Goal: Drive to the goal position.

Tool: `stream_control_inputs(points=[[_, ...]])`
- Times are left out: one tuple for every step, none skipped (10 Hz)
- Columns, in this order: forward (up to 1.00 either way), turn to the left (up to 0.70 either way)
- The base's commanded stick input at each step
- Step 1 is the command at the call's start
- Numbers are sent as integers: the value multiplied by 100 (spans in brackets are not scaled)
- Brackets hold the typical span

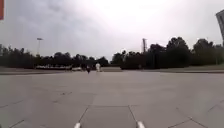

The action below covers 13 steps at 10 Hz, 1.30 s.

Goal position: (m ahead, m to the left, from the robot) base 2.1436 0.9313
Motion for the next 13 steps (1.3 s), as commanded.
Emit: stream_control_inputs(points=[[50,0],[50,0],[50,0],[50,0],[50,0],[50,0],[50,0],[50,0],[50,0],[50,0],[50,0],[50,0],[50,0]])
